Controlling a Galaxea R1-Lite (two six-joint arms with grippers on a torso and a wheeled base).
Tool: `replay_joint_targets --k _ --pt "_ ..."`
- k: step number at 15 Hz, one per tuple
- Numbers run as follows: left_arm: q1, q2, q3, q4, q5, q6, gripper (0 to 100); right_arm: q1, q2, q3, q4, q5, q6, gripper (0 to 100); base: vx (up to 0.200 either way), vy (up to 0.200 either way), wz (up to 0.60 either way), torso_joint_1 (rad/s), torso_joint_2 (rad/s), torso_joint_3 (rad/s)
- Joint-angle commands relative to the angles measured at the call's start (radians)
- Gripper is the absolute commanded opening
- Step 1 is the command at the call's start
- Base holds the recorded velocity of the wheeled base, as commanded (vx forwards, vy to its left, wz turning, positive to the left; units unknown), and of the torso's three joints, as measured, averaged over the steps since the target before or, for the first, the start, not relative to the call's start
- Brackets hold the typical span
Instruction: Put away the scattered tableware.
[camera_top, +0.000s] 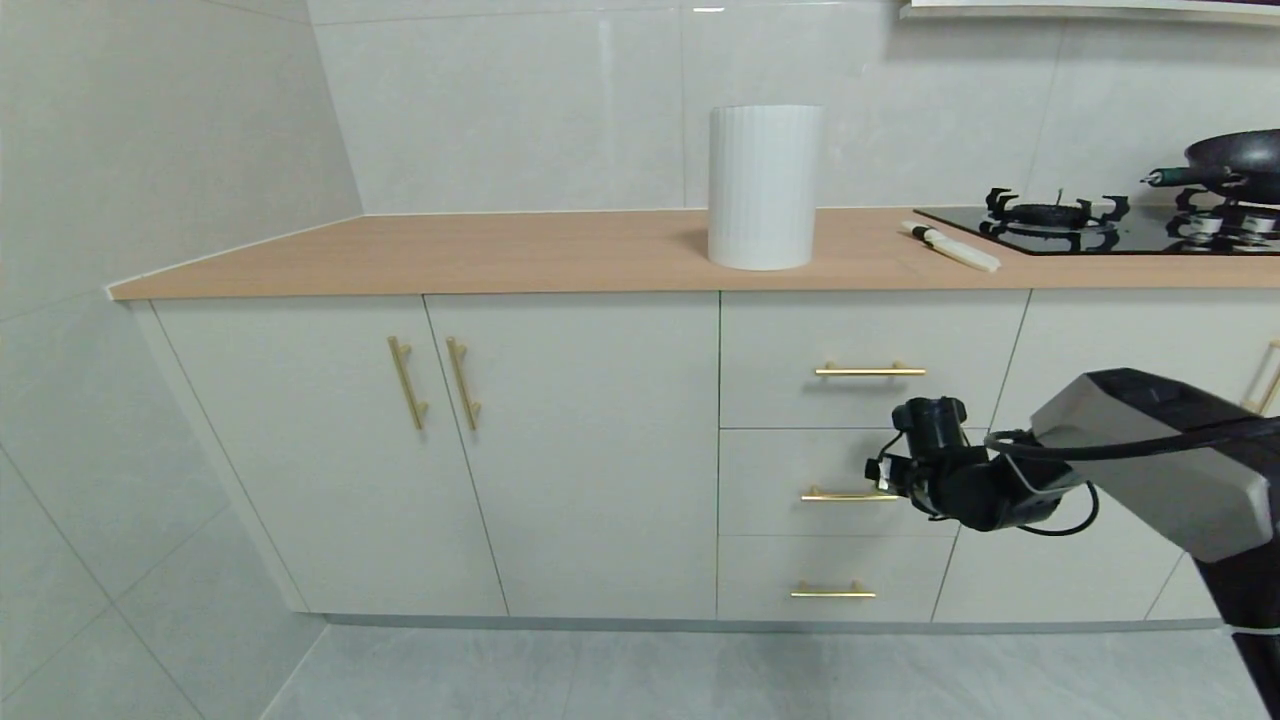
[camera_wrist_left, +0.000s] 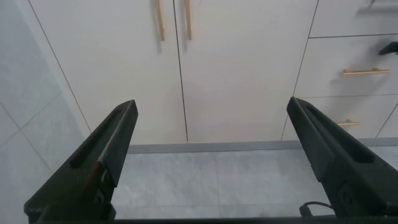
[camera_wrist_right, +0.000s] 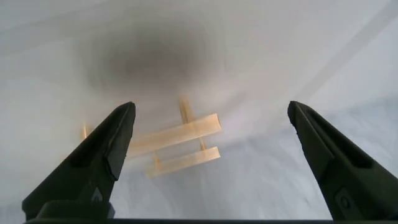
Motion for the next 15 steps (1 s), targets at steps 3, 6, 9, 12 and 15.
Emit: replay_joint_targets --k 3,6,9,12,15 --pt "0.000 0.000 0.000 0.000 0.000 0.000 100 0.030 -0.519 0.418 0.010 -0.006 -0.009 100 0.000 0.000 0.00 0.000 0.00 0.000" --pt "0.000 0.000 0.000 0.000 0.000 0.000 100 0.030 -0.901 0.643 0.008 -0.066 -0.059 100 0.000 0.000 0.00 0.000 0.00 0.000" --pt "0.000 0.000 0.000 0.000 0.000 0.000 100 0.030 -1.372 0.890 0.018 -0.114 -0.220 100 0.000 0.000 0.00 0.000 0.00 0.000" --pt "0.000 0.000 0.000 0.000 0.000 0.000 100 -0.023 -1.735 0.976 0.140 -0.141 -0.427 100 0.000 0.000 0.00 0.000 0.00 0.000" --pt "0.000 0.000 0.000 0.000 0.000 0.000 100 -0.101 -2.001 0.976 0.332 -0.146 -0.509 100 0.000 0.000 0.00 0.000 0.00 0.000"
